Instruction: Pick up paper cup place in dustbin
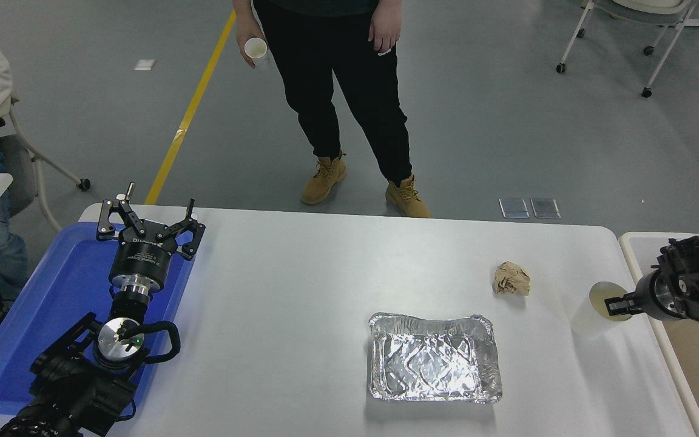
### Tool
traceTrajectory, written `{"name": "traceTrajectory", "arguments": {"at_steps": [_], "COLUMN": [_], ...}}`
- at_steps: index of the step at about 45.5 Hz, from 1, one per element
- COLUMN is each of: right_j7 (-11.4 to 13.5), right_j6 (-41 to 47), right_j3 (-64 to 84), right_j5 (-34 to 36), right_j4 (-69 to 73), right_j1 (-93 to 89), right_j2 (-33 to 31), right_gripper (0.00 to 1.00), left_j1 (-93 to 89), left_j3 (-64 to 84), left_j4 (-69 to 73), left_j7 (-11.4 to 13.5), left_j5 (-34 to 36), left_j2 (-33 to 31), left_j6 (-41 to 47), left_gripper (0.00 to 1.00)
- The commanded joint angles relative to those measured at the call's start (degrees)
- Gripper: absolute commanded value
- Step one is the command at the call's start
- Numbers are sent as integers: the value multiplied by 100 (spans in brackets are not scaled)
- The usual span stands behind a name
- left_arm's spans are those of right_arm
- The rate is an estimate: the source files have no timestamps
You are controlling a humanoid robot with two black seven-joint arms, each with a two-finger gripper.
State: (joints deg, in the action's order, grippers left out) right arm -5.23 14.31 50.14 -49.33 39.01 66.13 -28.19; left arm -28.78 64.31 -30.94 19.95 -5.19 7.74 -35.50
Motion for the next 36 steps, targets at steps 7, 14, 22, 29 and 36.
{"name": "traceTrajectory", "arguments": {"at_steps": [7,14,22,29,36], "right_j7": [-4,14,49,66,93], "right_j6": [28,89,458,845,1152], "right_j3": [-13,13,66,233,628], "right_j5": [20,46,37,29,29], "right_j4": [54,449,1248,1828,2330], "right_j1": [198,733,1770,2763,3748], "right_j2": [103,-11,-450,-793,-1057], "right_gripper": [0,0,0,0,0], "left_j1": [4,-5,4,4,4], "left_j3": [-6,-6,3,3,3], "left_j4": [0,0,0,0,0], "left_j7": [-9,-9,-9,-9,-9], "left_j5": [0,0,0,0,0], "left_j2": [0,0,0,0,0], "left_j6": [-1,-1,-1,-1,-1], "left_gripper": [100,100,100,100,100]}}
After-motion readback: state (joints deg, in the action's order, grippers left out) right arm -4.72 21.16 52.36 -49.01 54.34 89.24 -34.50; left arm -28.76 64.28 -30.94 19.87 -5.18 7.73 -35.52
